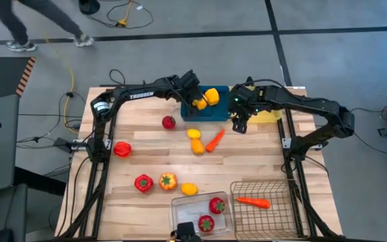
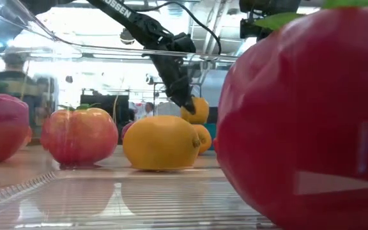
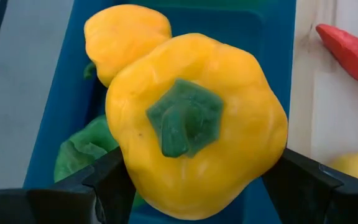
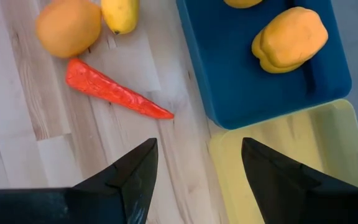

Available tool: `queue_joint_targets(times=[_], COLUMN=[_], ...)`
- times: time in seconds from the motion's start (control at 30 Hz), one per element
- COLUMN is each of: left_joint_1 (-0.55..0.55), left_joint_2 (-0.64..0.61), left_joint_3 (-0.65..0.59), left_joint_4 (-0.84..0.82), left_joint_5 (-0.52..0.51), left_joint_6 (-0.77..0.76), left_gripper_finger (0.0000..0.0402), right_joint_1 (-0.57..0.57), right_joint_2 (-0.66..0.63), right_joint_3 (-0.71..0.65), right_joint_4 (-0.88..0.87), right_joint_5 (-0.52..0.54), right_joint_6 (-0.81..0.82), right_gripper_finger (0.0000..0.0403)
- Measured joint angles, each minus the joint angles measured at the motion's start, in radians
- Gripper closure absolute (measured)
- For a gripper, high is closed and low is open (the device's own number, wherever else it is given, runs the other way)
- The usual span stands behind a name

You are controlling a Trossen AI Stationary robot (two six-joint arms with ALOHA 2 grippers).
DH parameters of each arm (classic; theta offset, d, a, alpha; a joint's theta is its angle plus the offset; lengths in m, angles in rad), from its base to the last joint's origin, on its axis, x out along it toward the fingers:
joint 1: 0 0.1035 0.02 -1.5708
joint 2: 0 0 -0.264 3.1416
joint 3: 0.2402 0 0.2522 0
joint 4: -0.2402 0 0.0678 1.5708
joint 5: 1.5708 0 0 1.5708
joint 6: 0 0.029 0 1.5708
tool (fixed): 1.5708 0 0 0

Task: Sort produce into baskets
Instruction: Put the yellow bell pepper into the blue bin, then put the carrot into the wire basket

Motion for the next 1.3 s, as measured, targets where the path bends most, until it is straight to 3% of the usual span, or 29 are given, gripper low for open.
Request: queue_joint_targets(times=[0.3,0.6,0.8,1.07,1.3], left_joint_1=[-0.003,-0.006,-0.006,-0.005,0.000], left_joint_2=[0.000,0.000,-0.006,-0.011,-0.077], left_joint_3=[0.000,-0.001,0.002,0.088,0.124], left_joint_4=[0.001,-0.002,-0.002,-0.101,-0.166], left_joint_5=[-0.044,-0.054,-0.063,-0.087,-0.006], left_joint_6=[-0.020,-0.013,0.004,0.000,0.007], left_gripper_finger=[0.0116,0.0066,0.0057,0.0056,0.0055], right_joint_1=[0.000,0.000,0.000,0.008,0.055], right_joint_2=[0.000,0.000,0.000,0.000,0.000], right_joint_3=[0.000,0.000,0.000,0.000,0.000], right_joint_4=[0.000,0.000,0.000,0.019,0.090], right_joint_5=[0.000,0.000,0.000,-0.001,-0.006], right_joint_6=[0.002,0.002,0.002,-0.004,-0.136], right_gripper_finger=[0.0143,0.0143,0.0143,0.0143,0.0143])
